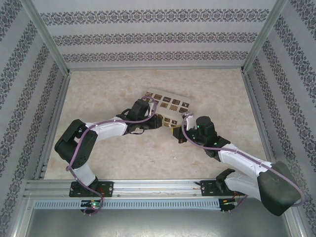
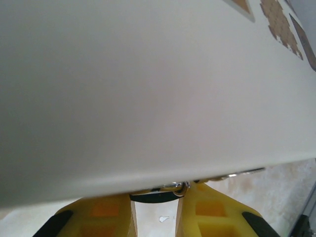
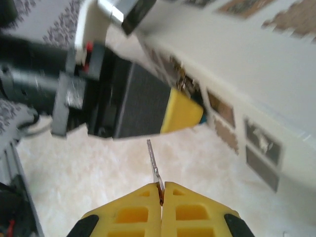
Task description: Unlock the padlock with the key
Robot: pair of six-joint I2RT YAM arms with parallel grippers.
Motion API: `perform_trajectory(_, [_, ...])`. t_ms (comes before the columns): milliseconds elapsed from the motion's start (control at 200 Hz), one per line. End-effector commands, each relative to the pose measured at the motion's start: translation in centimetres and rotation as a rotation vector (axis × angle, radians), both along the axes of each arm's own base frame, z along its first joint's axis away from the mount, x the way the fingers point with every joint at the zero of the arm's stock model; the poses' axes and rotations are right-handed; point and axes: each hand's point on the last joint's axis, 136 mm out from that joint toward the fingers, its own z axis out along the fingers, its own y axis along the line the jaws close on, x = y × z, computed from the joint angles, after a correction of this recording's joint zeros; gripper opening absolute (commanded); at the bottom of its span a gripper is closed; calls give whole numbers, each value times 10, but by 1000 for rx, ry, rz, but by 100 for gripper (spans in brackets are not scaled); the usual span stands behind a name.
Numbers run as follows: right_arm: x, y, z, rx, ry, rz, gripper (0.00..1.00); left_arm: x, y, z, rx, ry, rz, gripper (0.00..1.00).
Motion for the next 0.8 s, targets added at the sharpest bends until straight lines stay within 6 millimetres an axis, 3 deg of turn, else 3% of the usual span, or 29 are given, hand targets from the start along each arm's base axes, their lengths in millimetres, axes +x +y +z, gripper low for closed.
perform_trajectory(0, [2,-4,-13,-100,-111,-22,0,3,-17,38,-113,-34,-2,18])
perform_trajectory(225, [2,-3,-39,-216,-184,-21,0,2,-19,43,-138,-17,3,18])
perform_trajectory(794, [37,12,-54,-242,-272,-93,0,3,-19,45,-147,-13,14,18])
